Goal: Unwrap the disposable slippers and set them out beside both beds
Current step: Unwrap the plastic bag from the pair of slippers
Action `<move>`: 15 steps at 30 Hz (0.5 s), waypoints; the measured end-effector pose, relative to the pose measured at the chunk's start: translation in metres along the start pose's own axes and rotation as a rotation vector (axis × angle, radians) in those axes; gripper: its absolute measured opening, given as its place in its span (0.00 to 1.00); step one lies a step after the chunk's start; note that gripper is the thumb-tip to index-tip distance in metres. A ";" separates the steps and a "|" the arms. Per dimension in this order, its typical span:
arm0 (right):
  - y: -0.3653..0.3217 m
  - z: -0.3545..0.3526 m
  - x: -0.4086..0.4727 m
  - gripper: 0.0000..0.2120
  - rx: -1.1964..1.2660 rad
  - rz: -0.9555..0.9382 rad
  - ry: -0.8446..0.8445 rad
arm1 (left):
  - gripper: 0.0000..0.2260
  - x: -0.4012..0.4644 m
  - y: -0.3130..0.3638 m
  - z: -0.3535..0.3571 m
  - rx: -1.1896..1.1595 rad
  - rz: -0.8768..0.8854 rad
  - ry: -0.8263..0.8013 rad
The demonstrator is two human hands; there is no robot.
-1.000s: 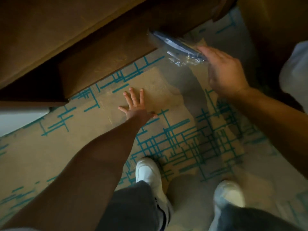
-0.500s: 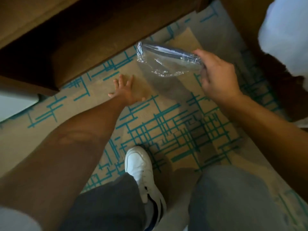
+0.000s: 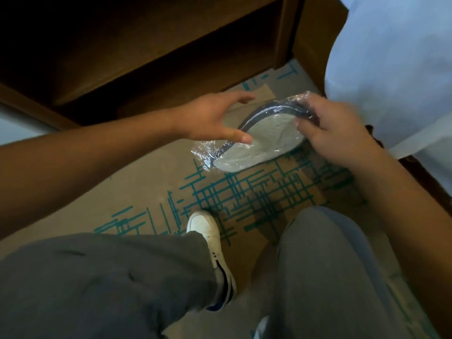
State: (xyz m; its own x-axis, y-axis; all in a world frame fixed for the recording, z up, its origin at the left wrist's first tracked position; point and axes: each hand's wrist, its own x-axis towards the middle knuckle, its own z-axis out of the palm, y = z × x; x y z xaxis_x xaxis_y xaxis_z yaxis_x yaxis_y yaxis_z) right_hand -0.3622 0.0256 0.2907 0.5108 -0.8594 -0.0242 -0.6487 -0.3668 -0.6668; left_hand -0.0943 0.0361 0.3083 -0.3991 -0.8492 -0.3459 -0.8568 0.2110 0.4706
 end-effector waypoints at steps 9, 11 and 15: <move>-0.019 -0.058 -0.062 0.14 0.337 0.115 0.251 | 0.21 0.000 0.115 -0.018 0.052 0.143 0.166; -0.023 -0.066 -0.072 0.13 0.409 0.118 0.294 | 0.19 -0.003 0.130 -0.022 0.055 0.143 0.165; -0.026 -0.076 -0.085 0.12 0.665 0.149 0.445 | 0.12 -0.003 0.155 -0.036 0.022 0.170 0.209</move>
State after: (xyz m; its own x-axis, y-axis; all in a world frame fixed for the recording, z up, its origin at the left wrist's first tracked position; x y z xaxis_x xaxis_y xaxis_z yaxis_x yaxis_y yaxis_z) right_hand -0.4312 0.0811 0.3669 0.0823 -0.9949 0.0575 -0.1503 -0.0695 -0.9862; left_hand -0.2140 0.0536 0.4116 -0.4635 -0.8818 -0.0873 -0.7911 0.3674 0.4891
